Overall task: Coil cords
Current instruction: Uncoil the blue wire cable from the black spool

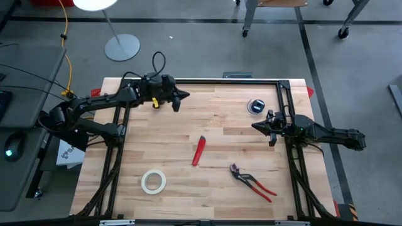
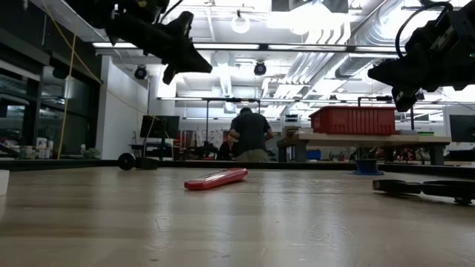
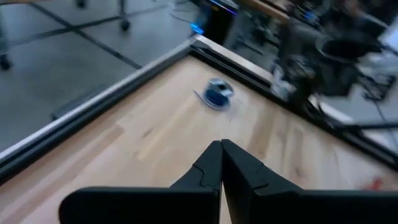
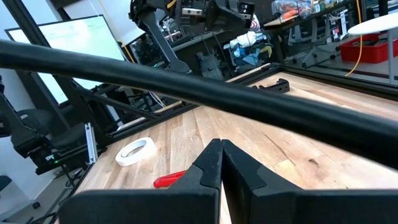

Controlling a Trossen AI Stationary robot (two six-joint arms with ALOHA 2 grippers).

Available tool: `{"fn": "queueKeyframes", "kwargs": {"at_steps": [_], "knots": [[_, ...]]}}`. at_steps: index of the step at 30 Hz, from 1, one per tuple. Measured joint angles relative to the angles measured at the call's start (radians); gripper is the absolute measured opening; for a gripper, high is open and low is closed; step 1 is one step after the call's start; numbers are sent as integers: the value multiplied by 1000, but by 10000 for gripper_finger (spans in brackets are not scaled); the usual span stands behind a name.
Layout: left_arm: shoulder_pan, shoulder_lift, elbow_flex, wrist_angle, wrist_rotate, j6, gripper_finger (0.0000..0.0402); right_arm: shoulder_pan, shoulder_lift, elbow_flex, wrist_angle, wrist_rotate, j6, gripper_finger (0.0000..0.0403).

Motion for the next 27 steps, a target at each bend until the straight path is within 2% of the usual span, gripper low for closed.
{"fn": "queueKeyframes", "kwargs": {"at_steps": [4, 7, 10, 12, 14, 16, 18, 21, 23, 25, 27], "knots": [[-15, 0, 0, 24, -87, -96, 0, 0, 0, 0, 0, 0, 0, 0], [-31, 0, 0, 69, -98, -194, 0, 0, 0, 0, 1, 1, 0, 0], [-49, 0, 0, 134, -104, -277, 0, 0, 1, 0, 77, 56, -12, 0], [-57, 0, 0, 190, -111, -299, 0, 0, 1, 0, 259, 95, 96, 0], [-58, 0, 0, 243, -119, -298, 0, 0, 5, 0, 496, 180, 182, 0], [-53, 0, 0, 280, -144, -297, 0, -1, 17, 12, 686, 257, 190, 0], [-39, 0, 0, 290, -159, -289, 0, 0, 49, 75, 764, 270, 126, 0], [-11, 0, 0, 286, -146, -255, 0, 0, 139, 268, 664, 219, -15, 0], [8, 0, 1, 284, -115, -230, 0, 0, 229, 419, 451, 201, -99, 0], [25, 0, 1, 279, -68, -216, 0, 0, 326, 572, 205, 238, -167, 0], [43, 0, 1, 274, 5, -205, 0, 0, 418, 710, -34, 334, -185, 0]]}}
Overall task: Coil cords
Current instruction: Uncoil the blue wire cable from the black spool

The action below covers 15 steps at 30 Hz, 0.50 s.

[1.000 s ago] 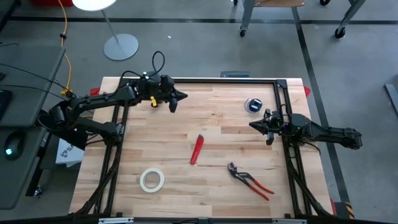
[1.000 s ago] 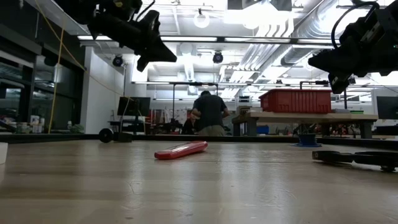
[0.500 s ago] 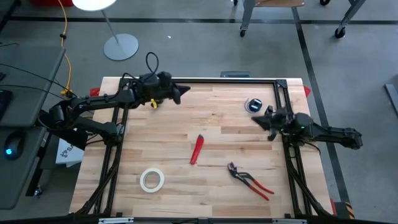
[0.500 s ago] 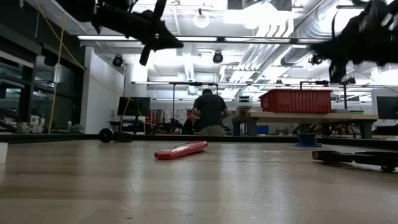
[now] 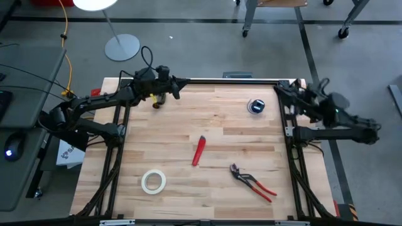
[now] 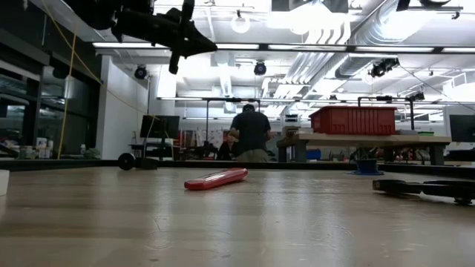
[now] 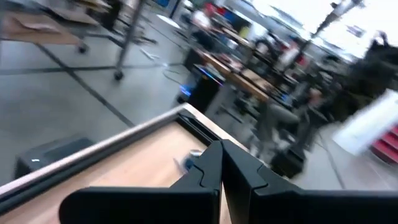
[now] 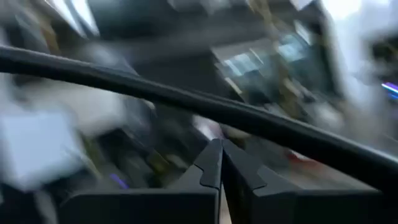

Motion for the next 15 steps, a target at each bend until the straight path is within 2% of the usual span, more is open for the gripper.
{"fn": "queueKeyframes", "kwargs": {"at_steps": [2, 4, 6, 9, 15], "knots": [[14, 0, 1, -11, 88, 3, 0, -3, 92, 111, -167, 121, 1, 0], [27, 0, 1, -33, 176, 3, 0, -12, 173, 197, -272, 195, 26, 0], [32, 0, 1, -50, 224, 5, 0, -27, 246, 263, -338, 205, 36, 0], [33, 0, 1, -58, 226, 25, 0, -58, 344, 331, -407, 202, 71, 0], [26, 0, 1, -56, 236, 99, 0, -146, 498, 385, -582, 182, 372, 0]]}}
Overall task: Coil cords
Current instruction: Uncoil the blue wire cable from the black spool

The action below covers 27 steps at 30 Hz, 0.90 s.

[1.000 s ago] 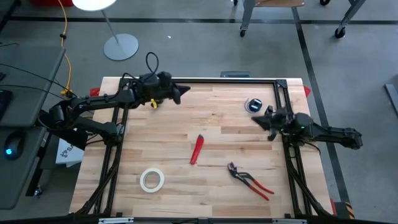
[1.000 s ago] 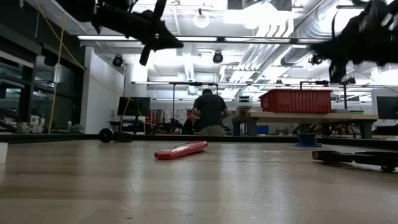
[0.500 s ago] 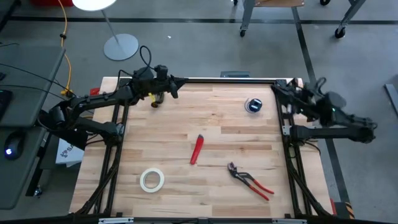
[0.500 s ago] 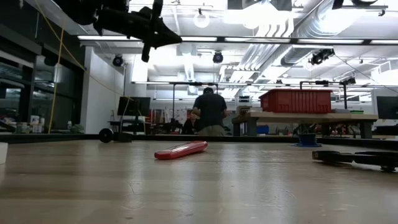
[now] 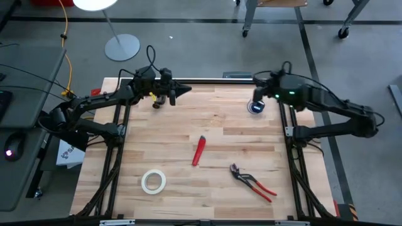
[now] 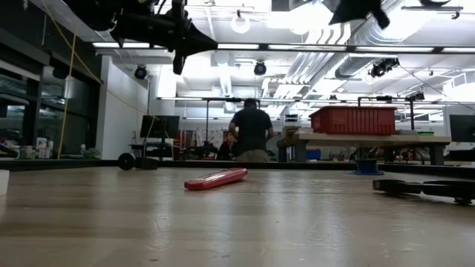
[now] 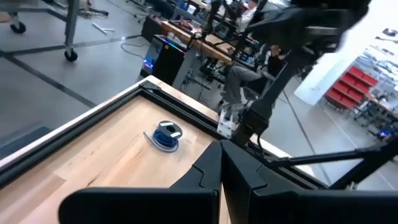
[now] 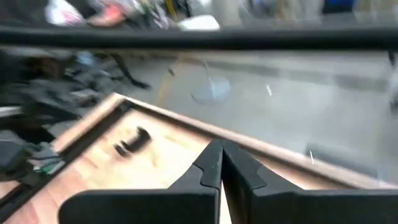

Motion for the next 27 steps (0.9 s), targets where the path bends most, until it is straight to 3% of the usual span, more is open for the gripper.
{"fn": "queueKeyframes", "kwargs": {"at_steps": [5, 13, 16, 19, 27], "knots": [[0, 0, 0, -8, 53, 13, 0, -94, 80, -6, -103, -174, 131, 0], [0, -34, 0, -152, 84, 119, 0, -254, 173, -6, -255, -309, 125, 1], [0, -36, 1, -195, 84, 121, 0, -332, 203, -6, -298, -375, 52, 10], [0, -36, 0, -199, 79, 117, 0, -407, 247, -6, -325, -415, -32, 42], [0, -36, 0, -200, 1, 96, 0, -606, 474, -6, -347, -486, -189, 179]]}}
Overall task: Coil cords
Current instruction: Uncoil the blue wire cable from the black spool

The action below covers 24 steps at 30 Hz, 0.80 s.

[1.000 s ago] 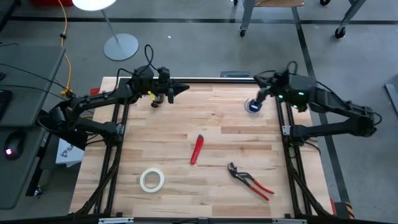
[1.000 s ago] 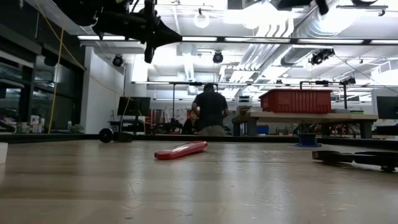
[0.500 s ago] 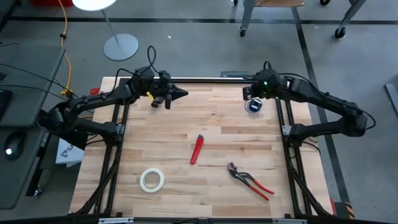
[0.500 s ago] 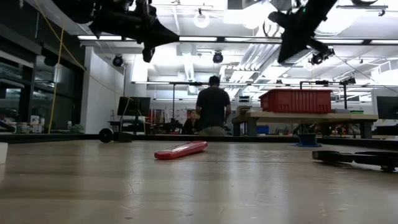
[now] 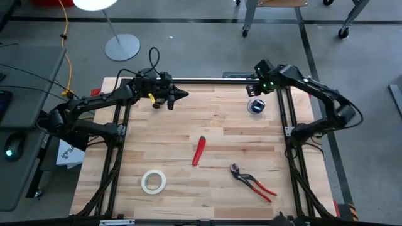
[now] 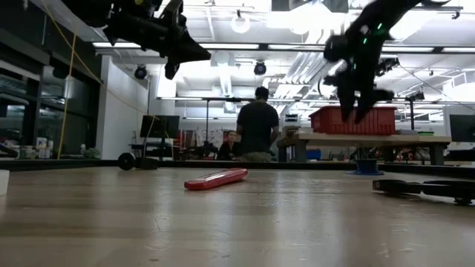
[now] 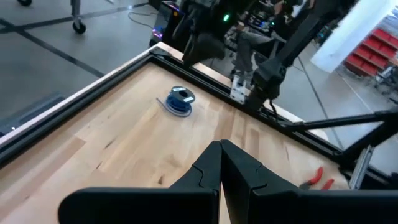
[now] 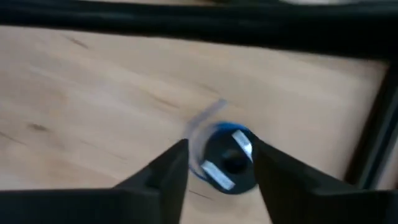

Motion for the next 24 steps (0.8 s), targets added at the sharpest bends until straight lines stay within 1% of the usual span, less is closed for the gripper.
{"fn": "queueKeyframes", "kwargs": {"at_steps": [3, 8, 12, 15, 21, 24], "knots": [[0, 0, 0, 0, -19, -35, 0, -53, 69, -1, -43, -15, -49, 202], [0, 0, 0, 0, -30, -62, 0, -110, 97, -2, -64, -52, -163, 206], [-1, 0, 0, 0, -45, -76, 0, -134, 109, -4, -60, -52, -247, 206], [-1, 0, 0, 0, -75, -78, 0, -142, 109, -61, -5, -60, -252, 206], [-1, 0, 0, -2, -84, -80, 0, -116, 103, -194, 41, -87, -252, 206], [-2, 0, 0, -2, -92, -80, 0, -96, 90, -224, 100, -82, -252, 206]]}}
